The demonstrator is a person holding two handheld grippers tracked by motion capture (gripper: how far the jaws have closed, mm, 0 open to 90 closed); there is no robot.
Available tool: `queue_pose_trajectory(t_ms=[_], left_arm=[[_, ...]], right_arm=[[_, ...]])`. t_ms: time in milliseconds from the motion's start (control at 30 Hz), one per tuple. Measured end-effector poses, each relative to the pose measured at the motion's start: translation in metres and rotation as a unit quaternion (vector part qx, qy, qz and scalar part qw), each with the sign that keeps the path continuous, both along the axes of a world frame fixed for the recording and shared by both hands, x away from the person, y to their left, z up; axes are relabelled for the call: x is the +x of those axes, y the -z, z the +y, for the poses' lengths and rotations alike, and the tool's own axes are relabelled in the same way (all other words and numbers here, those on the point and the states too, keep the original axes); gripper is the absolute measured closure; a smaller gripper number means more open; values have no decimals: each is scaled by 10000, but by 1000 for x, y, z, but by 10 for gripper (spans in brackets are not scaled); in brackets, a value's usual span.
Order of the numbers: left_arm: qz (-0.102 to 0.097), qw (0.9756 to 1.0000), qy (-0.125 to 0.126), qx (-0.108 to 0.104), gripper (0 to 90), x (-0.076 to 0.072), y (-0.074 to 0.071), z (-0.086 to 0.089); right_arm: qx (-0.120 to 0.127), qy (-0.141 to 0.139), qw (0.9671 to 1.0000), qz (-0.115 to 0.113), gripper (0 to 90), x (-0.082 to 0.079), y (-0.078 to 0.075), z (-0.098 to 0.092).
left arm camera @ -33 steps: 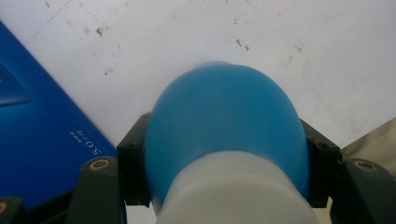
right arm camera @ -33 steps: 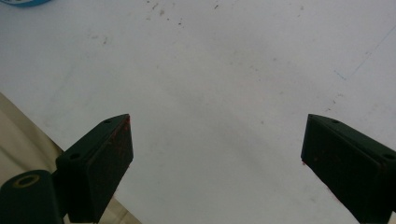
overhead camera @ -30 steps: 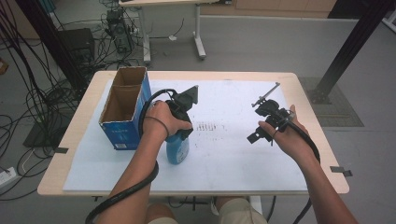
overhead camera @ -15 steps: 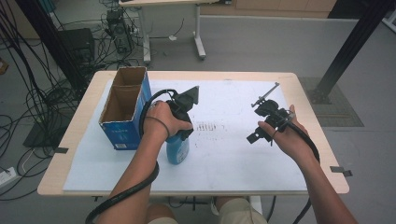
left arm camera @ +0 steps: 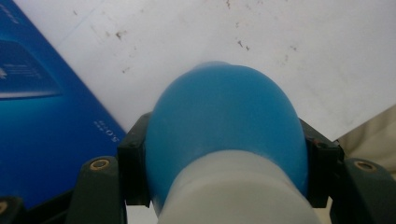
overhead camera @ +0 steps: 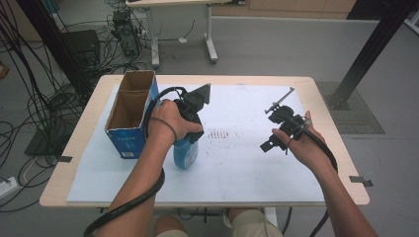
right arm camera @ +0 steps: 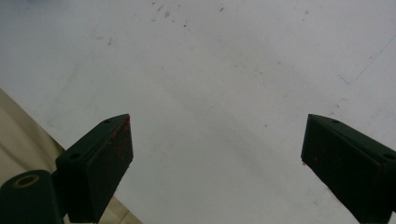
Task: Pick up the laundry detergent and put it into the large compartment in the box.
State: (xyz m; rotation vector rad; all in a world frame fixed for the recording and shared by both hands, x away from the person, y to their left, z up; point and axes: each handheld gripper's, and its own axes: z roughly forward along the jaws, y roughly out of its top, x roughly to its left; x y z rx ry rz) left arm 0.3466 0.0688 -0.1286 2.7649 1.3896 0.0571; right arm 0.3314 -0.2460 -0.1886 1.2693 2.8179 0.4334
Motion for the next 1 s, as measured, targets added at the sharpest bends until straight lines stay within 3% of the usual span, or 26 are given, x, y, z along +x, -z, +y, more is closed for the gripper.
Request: queue_pose_trajectory(t_ms=[67,133,167,267,300,333,367,433,667,833,867,933,1000], left_arm=[[-38,10000,-5,-10,369,-1,-8,0],[-138,9999,17,19,368,-2,-32,0],[-138,9999,17,19,368,-2,-32,0],[-208,9998,-31,-41,369,1,-66,6],[-208,9998,-31,-41,368,1,-66,6],[-218,9997,-67,-45,368,3,-75,7],[-262,9996,-99,-22,368,5,-93,8],[-283,9995,-128,6,369,6,-102,8],[-395,9981,-445,147,369,23,-161,19],[-495,9950,-865,-2,369,31,-182,35],[-573,9928,-1047,-91,369,33,-190,44],[-556,9922,-1115,-56,369,37,-194,49],[-586,9896,-1316,33,369,42,-199,55]], right_arm=[[10,-11,10000,-14,91,0,0,0],[6,-19,10000,-26,92,-2,-3,1],[-7,-29,10000,-33,91,-2,-4,2],[2,-53,10000,-53,91,-3,-7,4],[2,-53,10000,-53,91,-3,-7,4],[3,-56,10000,-57,91,-4,-7,5],[1,-83,9999,-63,91,-4,-9,6],[-3,-86,9999,-60,91,-4,-10,7],[-4,-124,9999,-111,91,-6,-18,8],[-13,-133,9998,-138,91,-7,-22,9],[-20,-137,9998,-134,91,-7,-23,10],[-12,-137,9998,-130,92,-7,-23,10],[12,-141,9998,-114,91,-7,-23,11]])
